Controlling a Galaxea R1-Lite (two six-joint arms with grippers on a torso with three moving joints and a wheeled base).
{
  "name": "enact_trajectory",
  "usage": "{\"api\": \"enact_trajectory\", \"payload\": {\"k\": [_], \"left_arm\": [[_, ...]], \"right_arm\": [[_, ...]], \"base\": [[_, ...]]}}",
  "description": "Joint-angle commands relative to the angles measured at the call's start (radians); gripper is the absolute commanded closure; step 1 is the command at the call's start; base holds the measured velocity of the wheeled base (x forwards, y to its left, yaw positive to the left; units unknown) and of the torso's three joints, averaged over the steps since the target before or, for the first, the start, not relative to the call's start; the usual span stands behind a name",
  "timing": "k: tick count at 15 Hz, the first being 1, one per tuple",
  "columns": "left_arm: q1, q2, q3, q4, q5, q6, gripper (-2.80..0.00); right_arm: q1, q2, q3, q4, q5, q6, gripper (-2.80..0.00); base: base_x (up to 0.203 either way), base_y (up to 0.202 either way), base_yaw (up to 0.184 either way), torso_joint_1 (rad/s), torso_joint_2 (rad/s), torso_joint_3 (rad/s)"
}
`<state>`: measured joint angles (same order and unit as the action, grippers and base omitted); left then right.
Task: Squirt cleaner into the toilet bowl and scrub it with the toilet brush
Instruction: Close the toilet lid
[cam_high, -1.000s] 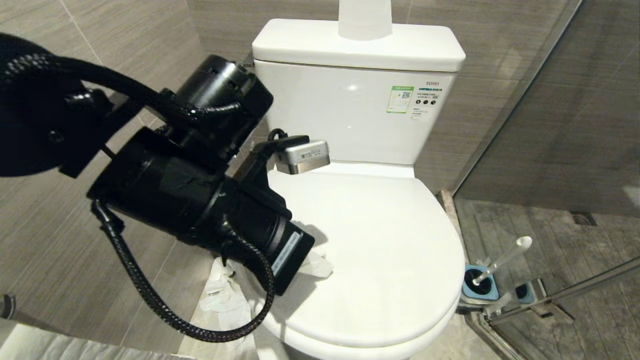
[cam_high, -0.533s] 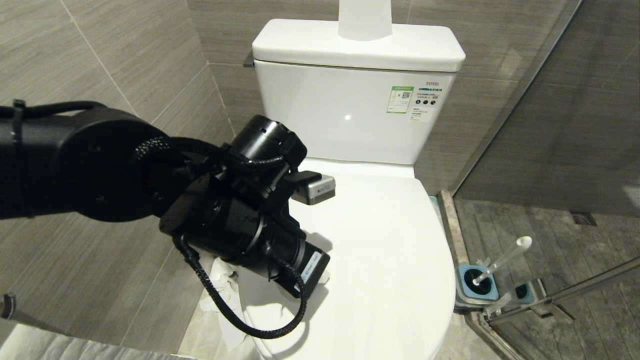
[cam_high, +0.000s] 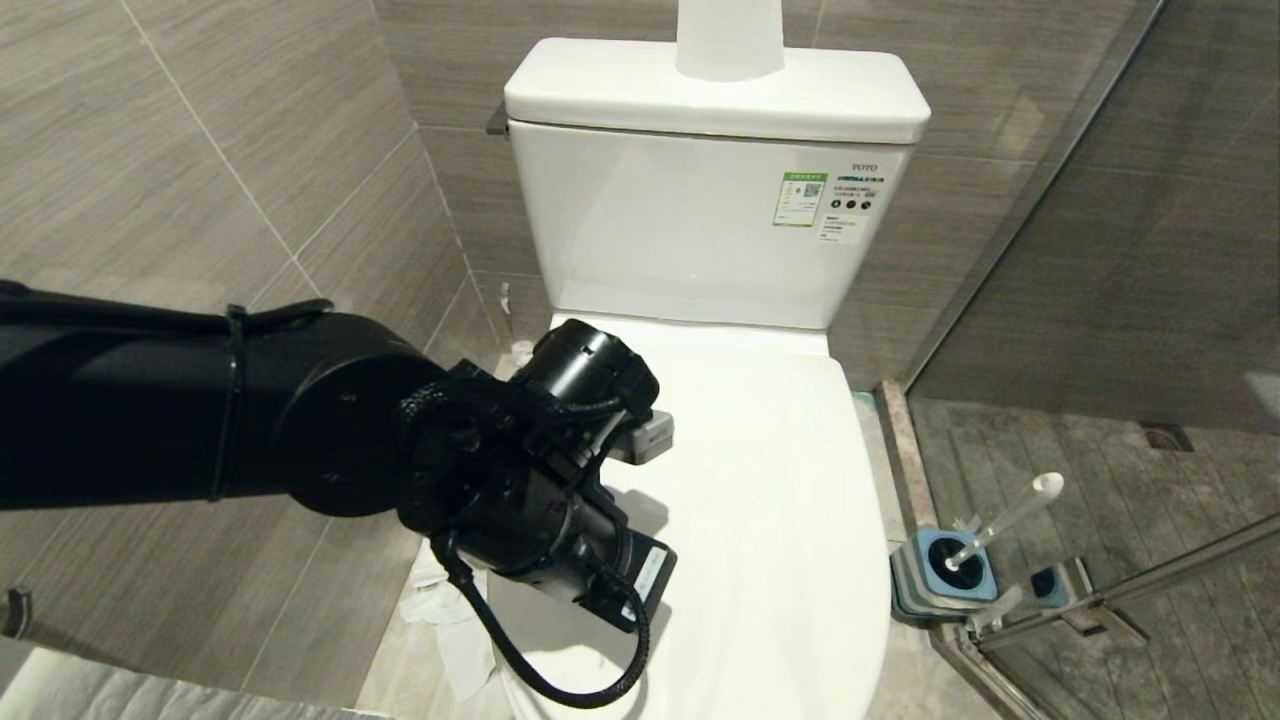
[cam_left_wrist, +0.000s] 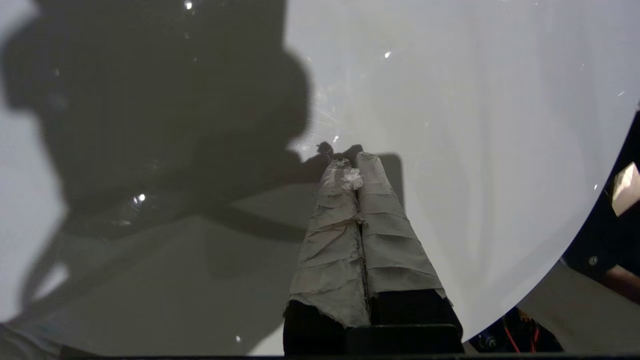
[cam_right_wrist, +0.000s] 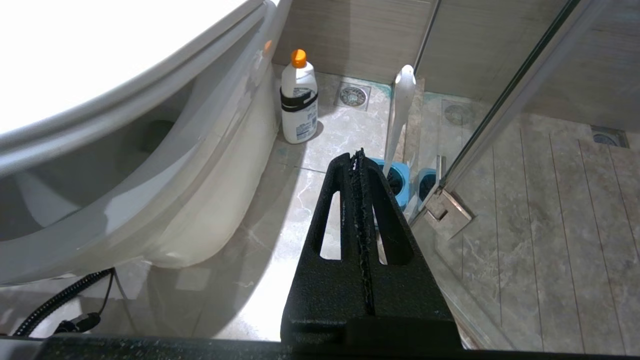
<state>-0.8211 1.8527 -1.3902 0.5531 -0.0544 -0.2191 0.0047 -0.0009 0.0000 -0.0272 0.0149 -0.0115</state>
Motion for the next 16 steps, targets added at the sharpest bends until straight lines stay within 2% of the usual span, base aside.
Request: {"api": "enact_trajectory", "payload": {"k": [1, 3, 8, 10, 16], "left_arm": [[-0.007, 0.038, 0.003, -0.002, 0.033, -0.057, 0.00], [-0.012, 0.054, 0.037, -0.046, 0.057, -0.097, 0.00], [-0.031, 0.091, 0.140, -0.173, 0.103, -0.101, 0.00], [-0.042, 0.114, 0.155, -0.217, 0.131, -0.122, 0.00], [-0.055, 0.158, 0.166, -0.246, 0.142, -0.138, 0.00]], "right_arm": [[0.000, -0.001, 0.012, 0.000, 0.000, -0.001, 0.00], [0.000, -0.001, 0.012, 0.000, 0.000, -0.001, 0.00], [0.001, -0.001, 0.012, 0.000, 0.000, -0.001, 0.00], [0.001, -0.001, 0.012, 0.000, 0.000, -0.001, 0.00], [0.001, -0.001, 0.012, 0.000, 0.000, -0.001, 0.00]], "base": [[0.000, 0.000, 0.000, 0.000, 0.00, 0.000], [0.000, 0.000, 0.000, 0.000, 0.00, 0.000], [0.000, 0.000, 0.000, 0.000, 0.00, 0.000], [0.000, 0.000, 0.000, 0.000, 0.00, 0.000], [0.000, 0.000, 0.000, 0.000, 0.00, 0.000]]}}
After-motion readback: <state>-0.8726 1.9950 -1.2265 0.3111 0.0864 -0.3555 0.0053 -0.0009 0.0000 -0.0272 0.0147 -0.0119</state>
